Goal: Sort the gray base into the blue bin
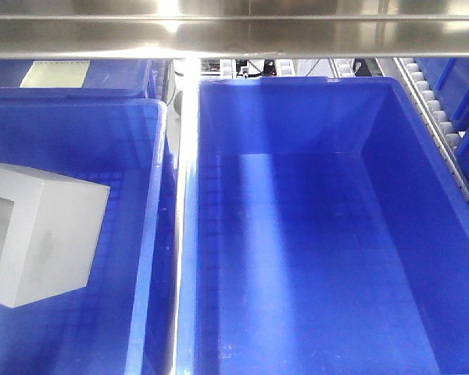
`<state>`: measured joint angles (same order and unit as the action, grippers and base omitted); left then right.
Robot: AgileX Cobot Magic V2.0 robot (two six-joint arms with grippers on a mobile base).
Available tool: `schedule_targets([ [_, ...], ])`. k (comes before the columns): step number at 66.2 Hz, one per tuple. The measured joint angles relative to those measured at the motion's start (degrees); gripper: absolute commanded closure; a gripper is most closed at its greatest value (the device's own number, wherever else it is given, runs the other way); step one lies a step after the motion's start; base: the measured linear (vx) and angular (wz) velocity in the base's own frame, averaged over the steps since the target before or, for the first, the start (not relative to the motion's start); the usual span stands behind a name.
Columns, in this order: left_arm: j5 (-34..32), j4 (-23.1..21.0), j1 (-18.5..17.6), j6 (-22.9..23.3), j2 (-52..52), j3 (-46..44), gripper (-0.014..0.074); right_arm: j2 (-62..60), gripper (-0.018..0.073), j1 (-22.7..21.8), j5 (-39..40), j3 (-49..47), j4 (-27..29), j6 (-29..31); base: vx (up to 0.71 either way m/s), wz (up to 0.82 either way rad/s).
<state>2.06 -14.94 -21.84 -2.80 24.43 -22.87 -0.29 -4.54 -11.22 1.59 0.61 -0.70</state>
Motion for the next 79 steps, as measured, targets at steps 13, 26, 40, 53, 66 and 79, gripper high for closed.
schedule_targets([
  [13, 0.0, 0.0, 0.0, 0.0, 0.0, 0.0, 0.0594, 0.0, 0.0564, 0.0, 0.0, 0.0, 0.0, 0.0, 0.00, 0.00],
  [26, 0.0, 0.0, 0.0, 0.0, 0.0, 0.0, 0.0594, 0.0, 0.0564, 0.0, 0.0, 0.0, 0.0, 0.0, 0.00, 0.00],
  [40, 0.0, 0.0, 0.0, 0.0, 0.0, 0.0, 0.0594, 0.0, 0.0564, 0.0, 0.0, 0.0, 0.0, 0.0, 0.00, 0.00],
  [53, 0.0, 0.0, 0.0, 0.0, 0.0, 0.0, 0.0594, 0.0, 0.0564, 0.0, 0.0, 0.0, 0.0, 0.0, 0.00, 0.00],
  [66, -0.1, 0.0, 0.0, 0.0, 0.0, 0.0, 0.0594, 0.0, 0.0564, 0.0, 0.0, 0.0, 0.0, 0.0, 0.00, 0.00],
  [79, 0.1, 0.0, -1.3, 0.0, 4.2, -1.5, 0.0594, 0.0, 0.0564, 0.0, 0.0, 0.0, 0.0, 0.0, 0.00, 0.00],
])
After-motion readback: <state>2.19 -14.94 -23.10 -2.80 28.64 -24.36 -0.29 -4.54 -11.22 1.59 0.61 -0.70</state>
